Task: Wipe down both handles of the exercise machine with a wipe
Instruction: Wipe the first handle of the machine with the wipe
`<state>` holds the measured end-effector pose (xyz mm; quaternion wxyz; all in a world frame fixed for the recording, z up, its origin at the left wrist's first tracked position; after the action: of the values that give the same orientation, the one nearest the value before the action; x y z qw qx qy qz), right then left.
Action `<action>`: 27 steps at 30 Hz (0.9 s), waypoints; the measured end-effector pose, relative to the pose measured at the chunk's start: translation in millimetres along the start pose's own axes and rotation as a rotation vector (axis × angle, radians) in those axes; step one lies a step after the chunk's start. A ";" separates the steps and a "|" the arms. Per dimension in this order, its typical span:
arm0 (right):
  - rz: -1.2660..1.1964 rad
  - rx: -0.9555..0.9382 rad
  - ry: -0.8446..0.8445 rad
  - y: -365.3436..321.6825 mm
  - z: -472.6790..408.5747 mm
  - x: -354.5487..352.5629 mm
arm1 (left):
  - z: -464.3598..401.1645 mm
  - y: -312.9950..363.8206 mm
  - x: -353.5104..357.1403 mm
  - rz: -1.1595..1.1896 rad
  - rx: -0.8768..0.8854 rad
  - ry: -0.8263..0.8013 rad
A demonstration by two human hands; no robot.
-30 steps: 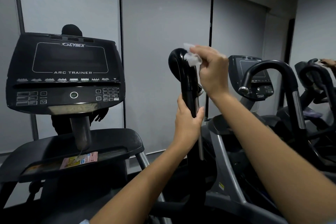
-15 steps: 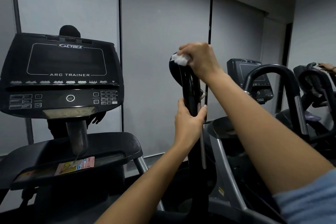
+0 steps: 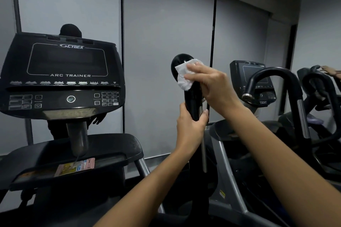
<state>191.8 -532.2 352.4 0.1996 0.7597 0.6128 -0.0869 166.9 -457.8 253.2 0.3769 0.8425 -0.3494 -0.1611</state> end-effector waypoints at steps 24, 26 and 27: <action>-0.415 0.321 0.196 -22.8 17.6 20.6 | -62.6 70.4 -56.4 0.270 0.063 0.220; -0.470 0.461 0.254 -23.4 30.8 20.4 | -66.9 68.1 -68.0 0.316 -0.019 0.287; -0.478 0.566 0.227 -22.8 38.8 24.0 | -69.3 65.6 -75.2 0.367 -0.066 0.321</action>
<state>179.8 -522.7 303.7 -0.1127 0.6254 0.7425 -0.2119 120.4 -399.0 348.8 0.4778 0.7670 -0.4269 0.0348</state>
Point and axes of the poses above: each hand's wrist, its own z-axis away from the middle knuckle, its own x-axis out of the palm, y = z × x, the point moved 3 cm from there along -z, towards the middle knuckle, and after that the axes turned 3 degrees about -z, right-handed, at the moved point
